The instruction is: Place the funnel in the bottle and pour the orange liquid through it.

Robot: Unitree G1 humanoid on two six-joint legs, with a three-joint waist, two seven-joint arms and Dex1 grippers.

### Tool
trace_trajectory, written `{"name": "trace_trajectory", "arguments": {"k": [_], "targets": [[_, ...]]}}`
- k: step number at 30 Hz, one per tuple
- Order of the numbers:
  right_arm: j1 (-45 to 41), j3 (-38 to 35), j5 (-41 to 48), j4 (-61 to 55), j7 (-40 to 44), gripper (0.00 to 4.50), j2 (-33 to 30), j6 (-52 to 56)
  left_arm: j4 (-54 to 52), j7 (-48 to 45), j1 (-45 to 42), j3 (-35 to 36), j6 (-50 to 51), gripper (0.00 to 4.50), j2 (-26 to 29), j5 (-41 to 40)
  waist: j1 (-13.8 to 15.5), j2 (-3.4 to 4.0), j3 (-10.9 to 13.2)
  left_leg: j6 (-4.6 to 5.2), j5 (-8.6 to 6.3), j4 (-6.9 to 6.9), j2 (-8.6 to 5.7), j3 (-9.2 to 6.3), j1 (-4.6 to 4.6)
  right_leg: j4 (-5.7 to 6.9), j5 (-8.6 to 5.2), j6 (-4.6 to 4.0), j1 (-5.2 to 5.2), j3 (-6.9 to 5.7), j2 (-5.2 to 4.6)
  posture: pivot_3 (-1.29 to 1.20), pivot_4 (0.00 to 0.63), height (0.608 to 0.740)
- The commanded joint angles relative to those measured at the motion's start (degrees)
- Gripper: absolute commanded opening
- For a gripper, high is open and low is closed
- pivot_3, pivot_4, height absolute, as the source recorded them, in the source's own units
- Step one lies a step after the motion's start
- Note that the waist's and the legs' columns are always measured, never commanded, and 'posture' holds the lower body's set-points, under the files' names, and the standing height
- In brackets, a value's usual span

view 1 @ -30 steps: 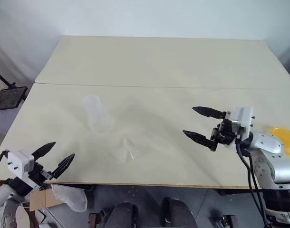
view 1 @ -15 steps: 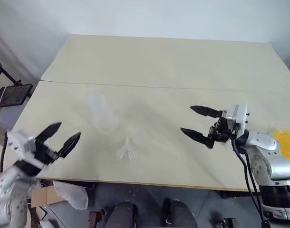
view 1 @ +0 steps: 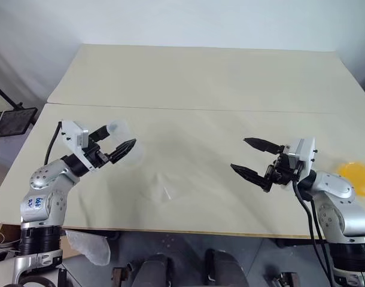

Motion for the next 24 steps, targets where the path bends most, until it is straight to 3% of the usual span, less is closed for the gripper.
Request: {"name": "trace_trajectory", "arguments": {"k": [1, 3, 8, 12, 16, 24], "targets": [[1.14, -1.2, 0.05, -2.95, -1.18, 4.5, 0.33, -1.01, 0.67, -0.45, -1.64, 0.66, -1.96, 4.3, -0.22, 0.41, 0.12, 0.0, 0.0, 0.0, 0.0, 0.01, 0.0, 0.0, -0.01, -0.01, 0.0, 0.0, 0.0, 0.0, 0.0, 0.0, 0.15, 0.74], [1.82, -1.36, -0.09, -3.33, -1.75, 4.5, 0.54, -1.31, 1.54, -0.29, -2.31, 0.95, -1.96, 3.92, -0.28, 0.36, 0.23, 0.0, 0.0, 0.0, 0.0, 0.01, 0.0, 0.0, -0.01, -0.01, 0.0, 0.0, 0.0, 0.0, 0.0, 0.0, 0.15, 0.74], [3.65, -2.21, -0.38, -3.89, -2.97, 4.5, 0.95, -2.36, 2.44, -3.46, -4.32, 0.25, -2.01, 2.44, 0.4, -0.24, 0.49, 0.0, 0.0, 0.01, 0.0, 0.05, -0.01, 0.01, 0.0, 0.02, 0.0, 0.0, 0.01, -0.01, 0.02, 0.0, 0.15, 0.74], [5.96, -3.39, -0.73, -4.69, -4.49, 4.5, 0.87, -3.32, 0.86, -4.38, -9.38, -1.85, -1.53, 2.4, -1.27, -0.84, 0.75, -0.04, 0.02, 0.02, 0.01, 0.08, -0.03, -0.04, -0.04, 0.01, 0.01, 0.01, 0.02, -0.01, 0.01, 0.0, 0.15, 0.74], [10.75, -6.47, -0.84, -7.19, -6.91, 4.5, 0.69, -3.88, 1.61, -6.87, -17.93, -8.34, -1.48, 2.4, -5.2, 1.16, 1.14, -0.06, 0.02, 0.1, 0.06, 0.08, -0.22, -0.09, -0.06, 0.0, 0.05, 0.1, 0.07, -0.03, -0.07, 0.0, 0.15, 0.74], [23.34, -12.79, -1.1, -15.69, -12.99, 4.5, 2.27, -4.23, 22.64, -14.72, -31.5, -19.65, -12.61, 2.4, -17.94, 9.86, 1.75, -0.07, 0.03, 0.23, 0.13, 0.04, -0.33, 0.15, -0.06, -0.13, 0.1, 0.24, 0.09, -0.02, -0.04, 0.0, 0.15, 0.74]]}}
